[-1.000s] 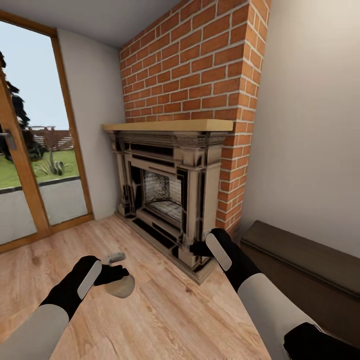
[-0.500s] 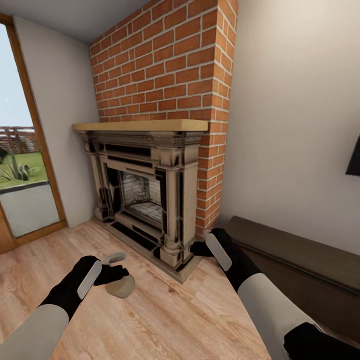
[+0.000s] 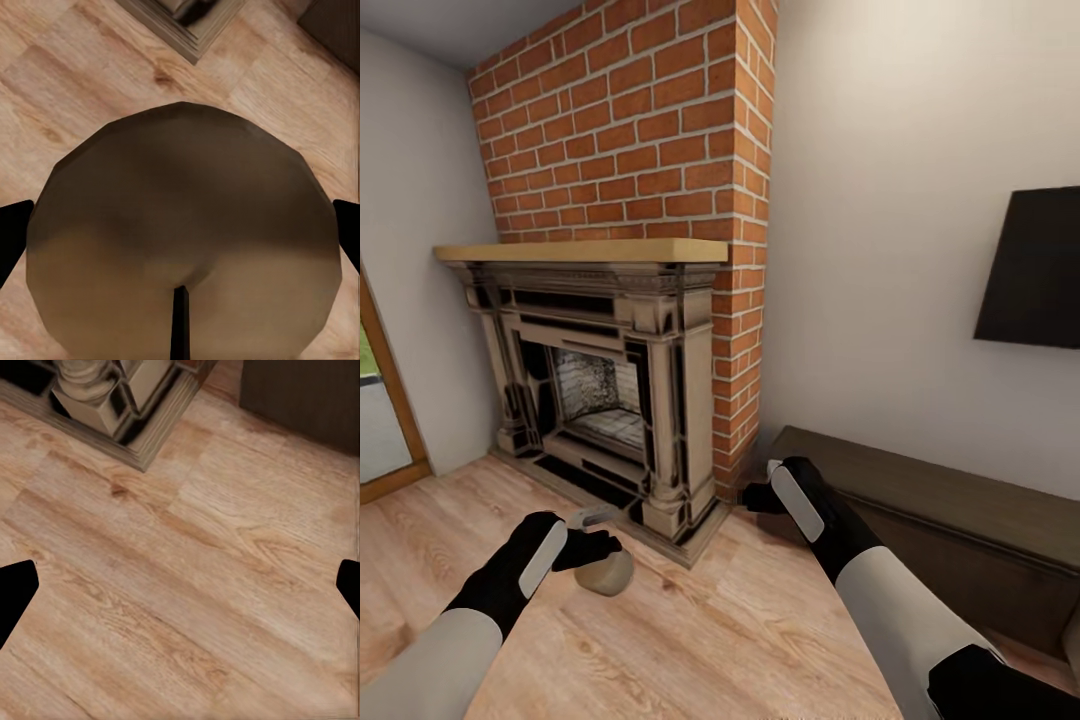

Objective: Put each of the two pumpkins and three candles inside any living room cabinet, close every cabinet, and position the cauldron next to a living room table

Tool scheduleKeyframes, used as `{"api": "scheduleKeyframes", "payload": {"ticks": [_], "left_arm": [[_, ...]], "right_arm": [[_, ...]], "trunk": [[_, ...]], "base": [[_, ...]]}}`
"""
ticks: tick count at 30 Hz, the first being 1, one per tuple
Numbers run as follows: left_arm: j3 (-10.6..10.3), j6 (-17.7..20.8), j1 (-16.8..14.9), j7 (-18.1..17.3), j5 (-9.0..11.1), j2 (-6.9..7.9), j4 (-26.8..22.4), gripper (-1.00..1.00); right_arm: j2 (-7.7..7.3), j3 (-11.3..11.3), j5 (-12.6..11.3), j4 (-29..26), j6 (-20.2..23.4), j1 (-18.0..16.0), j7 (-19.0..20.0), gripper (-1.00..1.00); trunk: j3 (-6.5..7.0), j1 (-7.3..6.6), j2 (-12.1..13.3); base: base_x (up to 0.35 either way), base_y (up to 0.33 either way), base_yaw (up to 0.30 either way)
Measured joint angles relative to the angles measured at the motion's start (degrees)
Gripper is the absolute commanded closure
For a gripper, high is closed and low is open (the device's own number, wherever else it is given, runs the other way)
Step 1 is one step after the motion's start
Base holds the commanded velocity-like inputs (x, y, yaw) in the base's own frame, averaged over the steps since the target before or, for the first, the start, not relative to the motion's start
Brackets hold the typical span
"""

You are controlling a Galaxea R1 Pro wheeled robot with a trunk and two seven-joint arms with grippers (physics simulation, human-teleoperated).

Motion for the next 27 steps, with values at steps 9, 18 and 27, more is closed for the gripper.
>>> {"api": "scheduleKeyframes", "payload": {"ticks": [9, 18, 27], "left_arm": [[-0.1, 0.0, 0.0, 0.0, -0.4, -0.10, 0.0, 1.00], [-0.1, 0.0, 0.0, 0.1, -0.5, -0.10, 0.0, 1.00], [-0.1, 0.0, 0.0, 0.1, -0.5, -0.26, 0.0, 1.00]], "right_arm": [[-0.04, 0.0, 0.0, 0.0, 0.0, 0.0, 0.0, -1.00], [-0.04, 0.0, 0.1, -0.1, 0.0, 0.0, 0.0, -1.00], [-0.03, 0.0, 0.1, -0.1, 0.0, 0.0, 0.0, -1.00]], "trunk": [[0.00, 0.00, 0.0], [0.00, 0.00, 0.0], [-0.01, 0.00, 0.0]], "base": [[0.000, -0.047, -0.284], [0.000, -0.232, -0.284], [0.000, -0.273, -0.284]]}}
